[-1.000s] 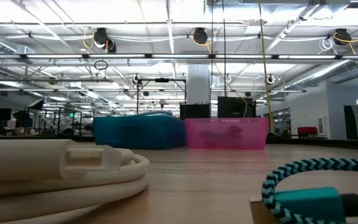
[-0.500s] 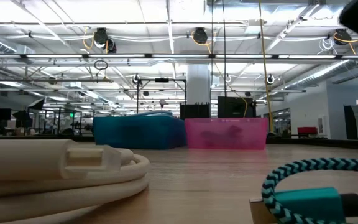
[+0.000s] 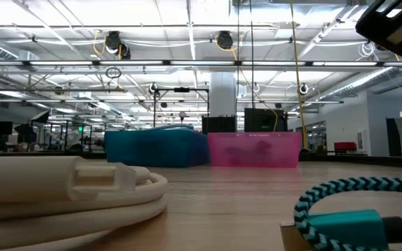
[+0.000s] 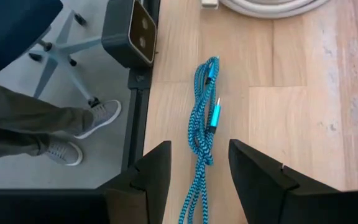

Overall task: Pick & Place USB Port
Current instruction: Put the small black and blue charger cable into the pink bin

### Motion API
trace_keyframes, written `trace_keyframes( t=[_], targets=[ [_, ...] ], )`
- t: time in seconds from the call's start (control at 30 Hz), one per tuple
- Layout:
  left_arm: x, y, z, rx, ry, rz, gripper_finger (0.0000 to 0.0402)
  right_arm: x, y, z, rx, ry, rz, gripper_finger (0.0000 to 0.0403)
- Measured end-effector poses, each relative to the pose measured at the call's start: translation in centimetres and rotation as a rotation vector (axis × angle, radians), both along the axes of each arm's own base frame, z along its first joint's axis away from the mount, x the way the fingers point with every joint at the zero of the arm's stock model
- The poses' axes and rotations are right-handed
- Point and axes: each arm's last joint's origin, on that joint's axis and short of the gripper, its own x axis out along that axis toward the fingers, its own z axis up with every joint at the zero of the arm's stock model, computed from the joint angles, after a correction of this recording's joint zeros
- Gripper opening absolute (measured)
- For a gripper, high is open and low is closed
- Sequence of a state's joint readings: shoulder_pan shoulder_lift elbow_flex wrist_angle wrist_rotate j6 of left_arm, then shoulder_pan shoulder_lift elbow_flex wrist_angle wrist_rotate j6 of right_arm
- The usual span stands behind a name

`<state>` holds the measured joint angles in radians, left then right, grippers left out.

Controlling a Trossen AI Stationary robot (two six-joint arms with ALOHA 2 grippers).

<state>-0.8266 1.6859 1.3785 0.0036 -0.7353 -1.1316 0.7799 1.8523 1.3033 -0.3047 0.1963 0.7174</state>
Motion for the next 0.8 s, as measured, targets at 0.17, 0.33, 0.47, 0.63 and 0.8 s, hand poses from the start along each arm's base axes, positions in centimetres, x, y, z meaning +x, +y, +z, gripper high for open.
trace_keyframes(
  t=[0.17,0.33,0.47,0.63,0.8],
  targets=[
    [0.0,0.0,0.0,0.003,0.000,-0.002,0.0202,-0.2,-0.1,-0.1,-0.003,0.025,0.010,0.0155],
    [0.0,0.0,0.0,0.004,0.000,-0.003,0.0202,-0.1,0.2,-1.2,-0.014,0.059,0.020,0.0155],
    [0.0,0.0,0.0,0.004,0.000,-0.002,0.0202,0.2,0.5,-3.5,-0.021,0.134,0.025,0.0155],
    [-0.2,-0.2,0.0,0.003,0.001,-0.007,0.0202,0.4,0.7,-5.2,-0.035,0.169,0.015,0.0155],
    [-0.3,-0.3,0.0,0.002,0.001,-0.010,0.0202,0.5,0.5,-5.4,-0.076,0.141,-0.018,0.0153]
  ],
)
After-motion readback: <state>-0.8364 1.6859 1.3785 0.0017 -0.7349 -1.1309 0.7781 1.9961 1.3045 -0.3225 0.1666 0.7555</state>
